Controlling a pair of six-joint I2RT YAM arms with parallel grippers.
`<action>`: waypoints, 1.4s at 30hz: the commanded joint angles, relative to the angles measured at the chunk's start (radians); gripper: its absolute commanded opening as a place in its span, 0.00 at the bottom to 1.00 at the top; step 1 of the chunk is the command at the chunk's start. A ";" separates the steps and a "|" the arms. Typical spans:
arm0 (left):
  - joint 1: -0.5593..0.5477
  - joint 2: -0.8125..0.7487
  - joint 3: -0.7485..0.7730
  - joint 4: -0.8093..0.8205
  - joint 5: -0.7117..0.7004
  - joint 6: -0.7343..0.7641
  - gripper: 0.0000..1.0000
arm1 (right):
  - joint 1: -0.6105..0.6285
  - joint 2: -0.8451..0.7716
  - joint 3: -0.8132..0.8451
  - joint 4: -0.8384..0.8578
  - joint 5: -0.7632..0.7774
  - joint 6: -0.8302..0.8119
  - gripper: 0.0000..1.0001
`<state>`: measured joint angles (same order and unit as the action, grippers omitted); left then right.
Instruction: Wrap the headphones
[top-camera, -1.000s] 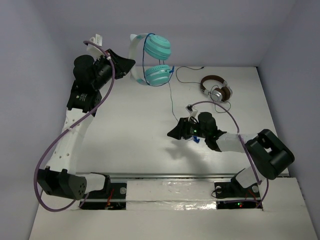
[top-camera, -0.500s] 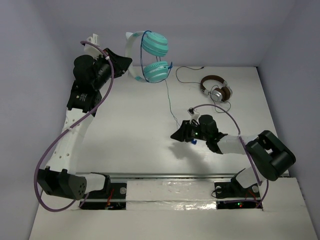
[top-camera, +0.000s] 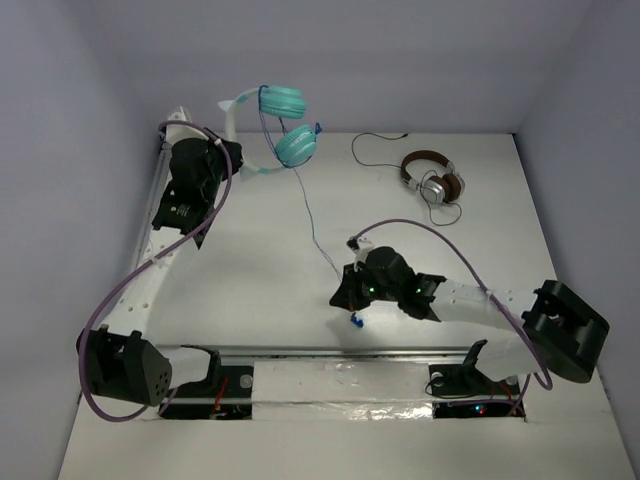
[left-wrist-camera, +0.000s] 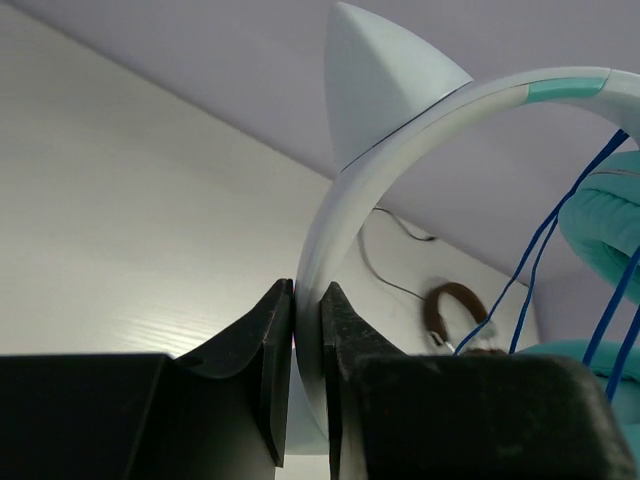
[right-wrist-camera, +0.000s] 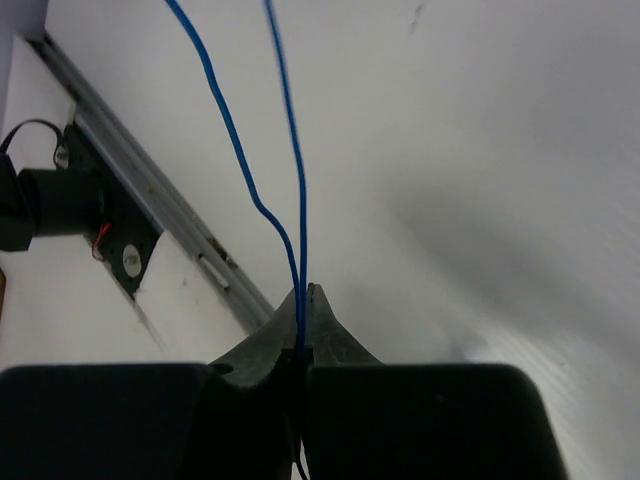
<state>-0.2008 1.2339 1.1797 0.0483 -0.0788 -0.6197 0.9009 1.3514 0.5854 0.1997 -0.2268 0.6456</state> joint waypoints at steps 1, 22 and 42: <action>0.000 -0.022 -0.050 0.147 -0.199 -0.031 0.00 | 0.064 -0.047 0.111 -0.227 0.078 -0.037 0.00; -0.429 0.092 -0.390 0.137 -0.524 0.055 0.00 | 0.236 -0.132 0.783 -0.881 0.449 -0.327 0.00; -0.604 -0.063 -0.566 0.056 -0.153 0.181 0.00 | 0.084 -0.061 0.765 -0.813 0.756 -0.500 0.00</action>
<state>-0.7879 1.2331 0.6117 0.0608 -0.3050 -0.4419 1.0046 1.3052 1.3460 -0.6579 0.4431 0.1947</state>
